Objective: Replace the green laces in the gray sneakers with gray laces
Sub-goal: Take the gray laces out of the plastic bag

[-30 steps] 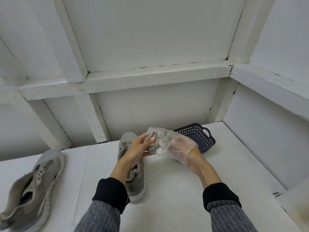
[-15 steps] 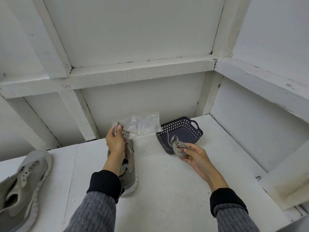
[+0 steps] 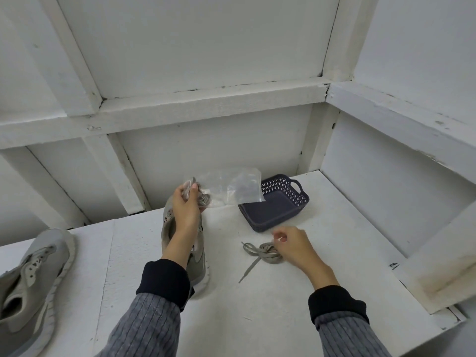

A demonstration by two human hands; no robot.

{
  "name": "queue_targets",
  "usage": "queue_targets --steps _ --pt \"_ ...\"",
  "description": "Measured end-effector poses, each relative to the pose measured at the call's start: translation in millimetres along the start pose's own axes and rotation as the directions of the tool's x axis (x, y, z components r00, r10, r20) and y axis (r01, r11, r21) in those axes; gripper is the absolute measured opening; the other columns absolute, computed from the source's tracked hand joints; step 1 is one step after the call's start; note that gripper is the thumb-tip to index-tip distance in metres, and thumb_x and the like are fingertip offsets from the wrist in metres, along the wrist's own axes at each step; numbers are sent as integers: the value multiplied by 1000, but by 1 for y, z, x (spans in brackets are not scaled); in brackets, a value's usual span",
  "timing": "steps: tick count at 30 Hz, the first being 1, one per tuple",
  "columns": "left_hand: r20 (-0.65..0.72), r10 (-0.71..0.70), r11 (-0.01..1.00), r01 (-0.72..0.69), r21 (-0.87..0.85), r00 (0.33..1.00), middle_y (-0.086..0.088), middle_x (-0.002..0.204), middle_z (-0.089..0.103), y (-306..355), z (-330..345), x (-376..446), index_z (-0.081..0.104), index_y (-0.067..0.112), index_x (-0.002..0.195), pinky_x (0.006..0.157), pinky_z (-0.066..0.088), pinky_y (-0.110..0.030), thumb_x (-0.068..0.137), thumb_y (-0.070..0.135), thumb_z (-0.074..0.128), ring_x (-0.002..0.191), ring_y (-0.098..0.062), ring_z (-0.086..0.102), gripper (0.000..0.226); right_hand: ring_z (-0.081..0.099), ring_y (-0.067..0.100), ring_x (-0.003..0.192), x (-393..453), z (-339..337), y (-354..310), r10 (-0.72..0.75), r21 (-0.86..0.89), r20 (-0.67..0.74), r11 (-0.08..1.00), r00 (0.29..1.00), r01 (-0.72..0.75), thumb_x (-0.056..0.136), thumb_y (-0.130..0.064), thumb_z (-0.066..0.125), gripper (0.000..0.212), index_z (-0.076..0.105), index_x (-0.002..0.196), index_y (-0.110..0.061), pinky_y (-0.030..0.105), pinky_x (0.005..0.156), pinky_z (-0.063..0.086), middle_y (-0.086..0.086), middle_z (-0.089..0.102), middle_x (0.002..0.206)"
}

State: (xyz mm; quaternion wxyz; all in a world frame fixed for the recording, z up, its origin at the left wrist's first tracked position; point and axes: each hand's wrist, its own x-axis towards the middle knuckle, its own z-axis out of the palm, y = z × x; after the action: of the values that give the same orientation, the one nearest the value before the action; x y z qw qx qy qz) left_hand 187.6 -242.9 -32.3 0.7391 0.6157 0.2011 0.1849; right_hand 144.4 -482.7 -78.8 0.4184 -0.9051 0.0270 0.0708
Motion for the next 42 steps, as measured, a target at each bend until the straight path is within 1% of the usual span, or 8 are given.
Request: queue_targets --steps 6,12,15,19,28,34,39,42 --pt "161 20 1000 -19 -5 987 -3 103 61 -1 3 -11 49 19 111 60 56 -20 102 21 50 85 -15 63 9 68 13 78 7 -35 -53 -91 453 -330 858 940 242 89 -3 63 19 71 88 -20 21 73 56 -2 72 83" --pt "358 -35 999 38 -2 933 -1 100 67 -2 -1 -14 57 18 101 62 57 -26 100 18 53 82 -18 67 4 69 22 99 20 -36 -68 -93 744 44 667 995 29 90 -5 63 15 73 100 -8 35 85 56 7 74 102" --pt "443 -79 997 71 35 893 2 92 72 -4 -1 -16 59 15 99 64 57 -29 100 16 54 72 -15 68 6 68 17 103 20 -30 -75 -169 702 269 708 948 -73 93 -6 57 19 69 107 0 25 76 55 6 71 113" --pt "518 -118 993 96 70 847 0 93 72 -6 3 -18 64 14 97 75 60 -36 102 29 49 80 -17 70 21 60 13 117 21 -23 -78 -260 635 390 771 883 -54 96 -23 56 26 69 115 -11 24 93 49 0 66 124" --pt "483 -4 989 -67 130 876 -11 90 73 -15 21 -5 74 8 95 75 54 -25 92 12 65 83 -19 65 10 54 27 125 41 -18 -59 -321 589 330 805 888 72 94 -24 63 31 64 122 -11 52 108 39 10 62 128" --pt "474 -41 986 -40 160 880 3 79 70 -27 49 -6 74 14 84 73 51 -23 85 11 73 77 -10 63 4 66 8 87 47 -22 -60 -271 519 243 848 931 111 90 -2 63 11 69 98 -4 24 81 53 4 69 95" --pt "420 -32 981 -53 189 907 -8 86 73 -34 58 5 63 14 93 87 57 -43 94 17 65 87 -26 70 4 64 26 103 66 -34 -43 -96 446 202 895 975 -4 87 -35 66 29 71 103 -11 43 97 50 10 69 107" --pt "465 24 945 -172 278 885 -4 81 72 -36 59 10 48 31 102 82 54 -36 96 18 62 83 -25 69 20 62 23 87 64 -50 -32 -41 594 223 798 974 -102 95 -21 58 13 68 99 -14 32 80 52 9 68 94"
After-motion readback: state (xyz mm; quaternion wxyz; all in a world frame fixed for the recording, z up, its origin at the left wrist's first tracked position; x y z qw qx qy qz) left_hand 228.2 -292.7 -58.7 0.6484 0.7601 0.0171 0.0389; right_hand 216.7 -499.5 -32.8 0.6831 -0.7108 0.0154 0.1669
